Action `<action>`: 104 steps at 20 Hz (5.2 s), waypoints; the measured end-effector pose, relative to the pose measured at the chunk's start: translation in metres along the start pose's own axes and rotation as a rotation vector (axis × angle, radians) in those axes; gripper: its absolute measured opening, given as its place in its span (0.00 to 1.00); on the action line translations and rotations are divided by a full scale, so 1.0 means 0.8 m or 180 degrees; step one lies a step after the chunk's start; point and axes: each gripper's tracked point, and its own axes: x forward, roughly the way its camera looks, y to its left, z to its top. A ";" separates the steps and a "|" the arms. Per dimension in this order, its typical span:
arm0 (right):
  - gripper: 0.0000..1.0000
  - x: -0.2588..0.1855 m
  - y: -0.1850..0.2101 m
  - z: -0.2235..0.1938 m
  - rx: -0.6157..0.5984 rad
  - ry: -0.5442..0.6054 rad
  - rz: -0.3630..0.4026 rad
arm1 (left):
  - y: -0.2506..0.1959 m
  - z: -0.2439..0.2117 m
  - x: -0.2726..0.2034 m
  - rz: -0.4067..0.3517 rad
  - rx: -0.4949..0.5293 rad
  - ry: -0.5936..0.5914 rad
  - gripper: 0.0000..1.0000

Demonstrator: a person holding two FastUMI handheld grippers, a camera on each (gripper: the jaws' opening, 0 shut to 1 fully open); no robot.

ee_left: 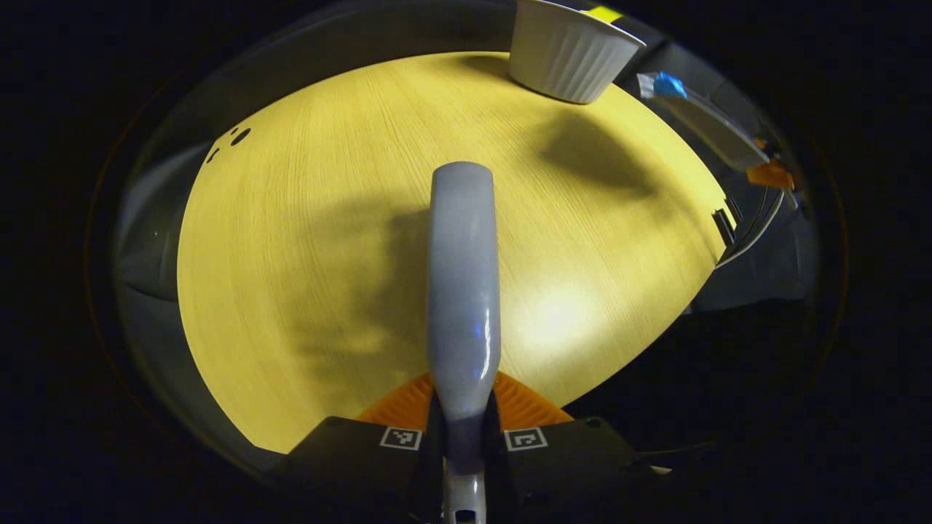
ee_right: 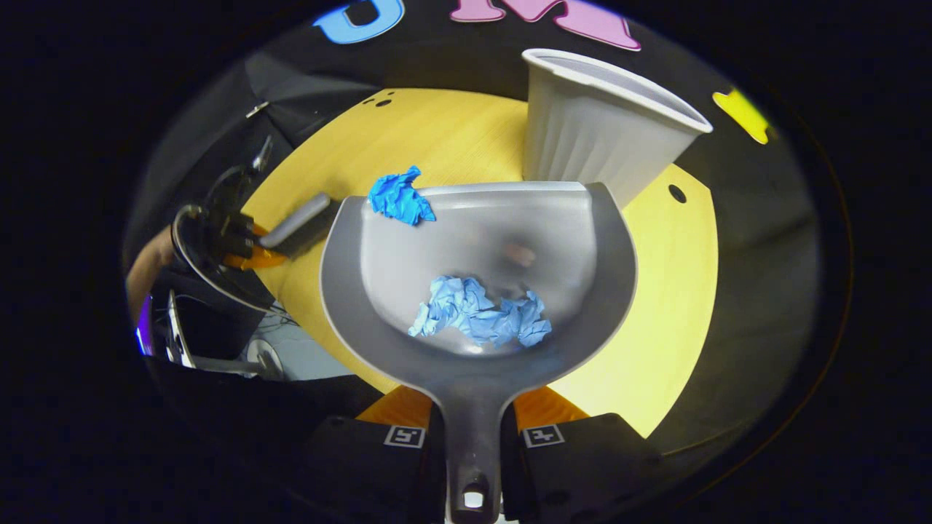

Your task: Pick up the small broom and dustpan from the desktop, sweep the trash into the dustpan with the broom, and then empty the trash into the garbage bin.

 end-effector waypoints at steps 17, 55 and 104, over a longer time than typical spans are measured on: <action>0.34 -0.139 -0.085 0.198 0.0366 -0.0597 -0.0478 | 0.001 -0.008 -0.057 0.0037 -0.0182 -0.0372 0.27; 0.33 -0.078 -0.278 0.293 -0.2203 -0.0984 -0.3767 | -0.029 0.050 -0.048 0.0471 -0.1073 -0.0657 0.27; 0.33 -0.202 -0.146 0.201 -0.0185 -0.1960 -0.2267 | -0.025 0.043 -0.071 0.0446 -0.0971 -0.0909 0.27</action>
